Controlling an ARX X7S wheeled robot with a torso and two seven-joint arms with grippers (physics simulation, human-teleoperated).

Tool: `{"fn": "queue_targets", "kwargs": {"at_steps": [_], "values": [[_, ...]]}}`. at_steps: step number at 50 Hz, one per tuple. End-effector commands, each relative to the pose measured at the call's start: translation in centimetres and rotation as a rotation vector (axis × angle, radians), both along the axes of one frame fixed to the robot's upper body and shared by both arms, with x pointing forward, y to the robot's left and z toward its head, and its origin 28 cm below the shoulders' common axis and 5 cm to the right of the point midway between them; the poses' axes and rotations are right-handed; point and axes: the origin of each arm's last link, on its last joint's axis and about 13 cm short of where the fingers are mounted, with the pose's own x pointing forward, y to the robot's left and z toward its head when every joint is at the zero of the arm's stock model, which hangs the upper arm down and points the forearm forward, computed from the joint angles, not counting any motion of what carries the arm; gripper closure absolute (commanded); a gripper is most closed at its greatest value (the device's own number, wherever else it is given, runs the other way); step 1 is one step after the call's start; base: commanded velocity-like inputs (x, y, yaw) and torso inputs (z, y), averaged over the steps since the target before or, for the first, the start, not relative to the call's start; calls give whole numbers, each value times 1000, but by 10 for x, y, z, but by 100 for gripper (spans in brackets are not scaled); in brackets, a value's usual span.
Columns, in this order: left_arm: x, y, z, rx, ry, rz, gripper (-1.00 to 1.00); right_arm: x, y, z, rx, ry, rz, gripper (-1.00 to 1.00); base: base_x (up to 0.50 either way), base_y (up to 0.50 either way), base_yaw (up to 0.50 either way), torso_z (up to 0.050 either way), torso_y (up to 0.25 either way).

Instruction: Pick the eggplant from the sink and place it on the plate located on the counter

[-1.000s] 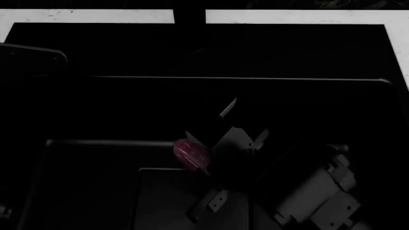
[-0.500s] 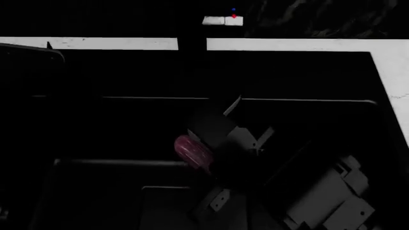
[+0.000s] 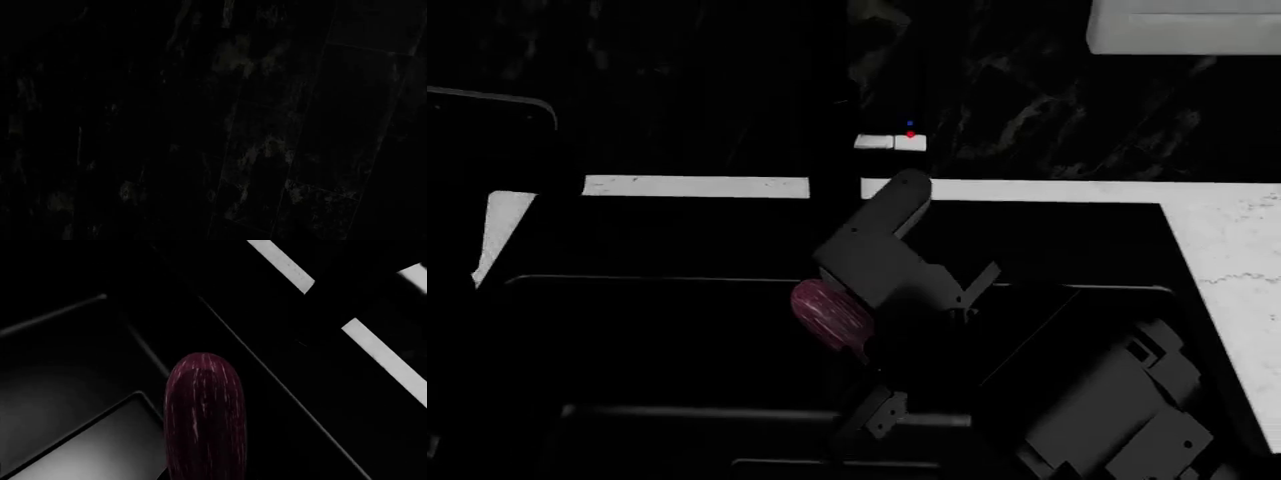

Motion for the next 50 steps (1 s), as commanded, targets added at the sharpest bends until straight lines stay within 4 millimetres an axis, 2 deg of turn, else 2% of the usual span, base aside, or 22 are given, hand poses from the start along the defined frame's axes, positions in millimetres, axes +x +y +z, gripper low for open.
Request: {"fn": "queue_targets", "kwargs": {"at_steps": [1, 13, 21, 42, 50], "values": [[1, 1, -2, -30, -3, -30, -100, 1, -1, 3, 9, -23, 1, 100, 0, 0, 0, 0, 250], [0, 1, -2, -16, -13, -15, -100, 0, 0, 2, 7, -21, 7, 100, 0, 0, 0, 0, 238], [0, 1, -2, -13, -12, -12, -100, 0, -1, 3, 0, -28, 7, 100, 0, 0, 0, 0, 0], [1, 1, -1, -11, -13, -10, -100, 4, -2, 11, 20, -81, -26, 100, -490, 81, 0, 0, 0], [1, 1, 0, -10, -15, -8, -100, 9, -3, 17, 39, -128, -64, 100, 0, 0, 0, 0, 0]]}}
